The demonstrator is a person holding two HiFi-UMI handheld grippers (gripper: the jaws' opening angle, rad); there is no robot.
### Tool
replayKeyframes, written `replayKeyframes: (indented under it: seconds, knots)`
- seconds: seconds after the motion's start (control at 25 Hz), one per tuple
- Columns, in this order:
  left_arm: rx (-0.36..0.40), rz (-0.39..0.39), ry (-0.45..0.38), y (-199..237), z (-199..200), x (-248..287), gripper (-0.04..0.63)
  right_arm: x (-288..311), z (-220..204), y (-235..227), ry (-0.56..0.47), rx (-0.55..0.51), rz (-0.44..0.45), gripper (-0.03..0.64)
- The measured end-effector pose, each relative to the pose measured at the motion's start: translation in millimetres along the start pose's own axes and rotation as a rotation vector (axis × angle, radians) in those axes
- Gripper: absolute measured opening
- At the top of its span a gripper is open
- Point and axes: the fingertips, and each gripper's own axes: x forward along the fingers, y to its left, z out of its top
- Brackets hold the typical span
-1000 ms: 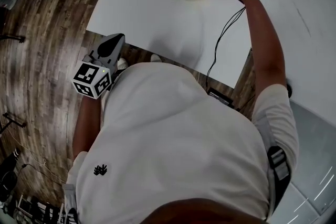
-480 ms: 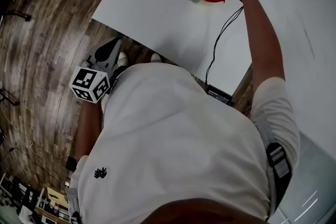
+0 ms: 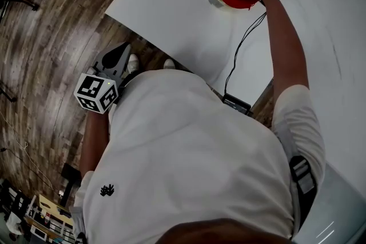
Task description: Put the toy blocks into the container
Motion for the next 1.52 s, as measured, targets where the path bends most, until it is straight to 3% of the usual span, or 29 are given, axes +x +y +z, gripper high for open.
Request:
replayKeyframes:
  seconds: [0.6, 1.2, 1.52]
  knots:
    - [0.017, -0.011, -0.004, 0, 4, -11, 0.006, -14, 2, 4, -0.043, -0.011, -0.045, 0.167]
    - [0.072, -0.149, -0.008, 4, 8, -21, 0.006, -99, 1, 59, -0.207, 0.054, -0.124, 0.135]
    - [0.084, -0.233, -0.002, 13, 10, -30, 0.006, -135, -4, 120, -0.365, 0.251, -0.149, 0.041]
